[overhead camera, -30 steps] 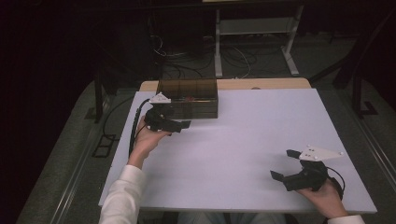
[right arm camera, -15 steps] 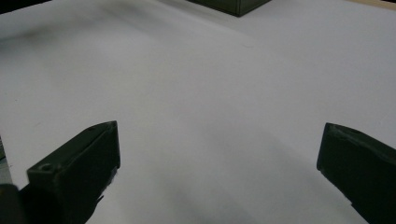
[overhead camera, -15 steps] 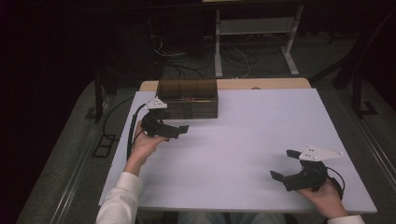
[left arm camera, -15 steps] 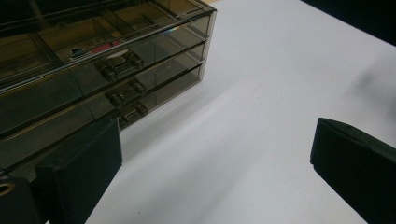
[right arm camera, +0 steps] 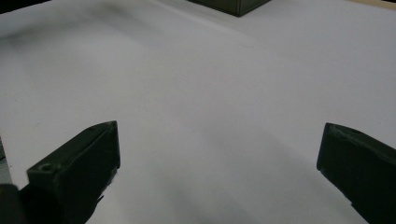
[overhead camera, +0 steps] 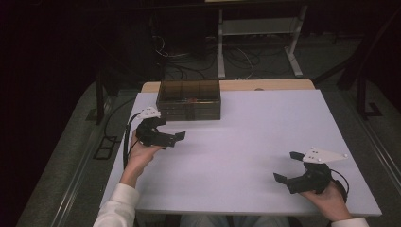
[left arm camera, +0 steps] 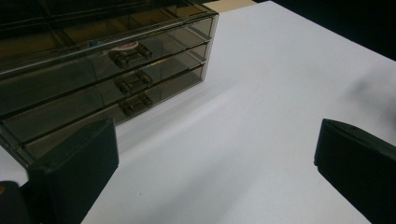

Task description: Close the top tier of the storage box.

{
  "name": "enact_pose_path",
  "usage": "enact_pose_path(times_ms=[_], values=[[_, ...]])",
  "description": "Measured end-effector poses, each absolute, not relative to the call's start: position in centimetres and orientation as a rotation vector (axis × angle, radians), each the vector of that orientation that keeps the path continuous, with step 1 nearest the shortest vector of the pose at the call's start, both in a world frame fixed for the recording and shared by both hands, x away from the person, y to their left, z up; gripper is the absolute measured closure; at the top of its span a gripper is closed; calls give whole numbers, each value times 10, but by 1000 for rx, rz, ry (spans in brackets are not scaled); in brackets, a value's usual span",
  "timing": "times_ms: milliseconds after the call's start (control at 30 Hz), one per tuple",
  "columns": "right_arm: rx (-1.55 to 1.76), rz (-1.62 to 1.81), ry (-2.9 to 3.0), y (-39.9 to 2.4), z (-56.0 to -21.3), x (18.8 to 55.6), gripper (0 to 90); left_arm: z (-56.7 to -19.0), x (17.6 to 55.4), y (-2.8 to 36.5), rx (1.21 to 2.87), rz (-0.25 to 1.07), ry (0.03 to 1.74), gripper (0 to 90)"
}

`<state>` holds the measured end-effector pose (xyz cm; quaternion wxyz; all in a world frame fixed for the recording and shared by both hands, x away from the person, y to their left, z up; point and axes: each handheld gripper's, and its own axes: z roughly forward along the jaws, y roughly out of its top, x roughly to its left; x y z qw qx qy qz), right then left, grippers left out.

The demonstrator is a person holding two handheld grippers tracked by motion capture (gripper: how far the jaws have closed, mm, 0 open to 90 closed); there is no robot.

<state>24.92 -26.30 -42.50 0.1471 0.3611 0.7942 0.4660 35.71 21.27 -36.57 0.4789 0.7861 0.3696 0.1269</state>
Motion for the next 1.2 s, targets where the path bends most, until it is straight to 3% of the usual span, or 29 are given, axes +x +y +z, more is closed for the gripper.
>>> enact_pose_path(times_ms=[1200], values=[[1049, 1345, 2274, -264, -424, 249, 0, -394, 283, 228, 1843, 439, 788, 0]])
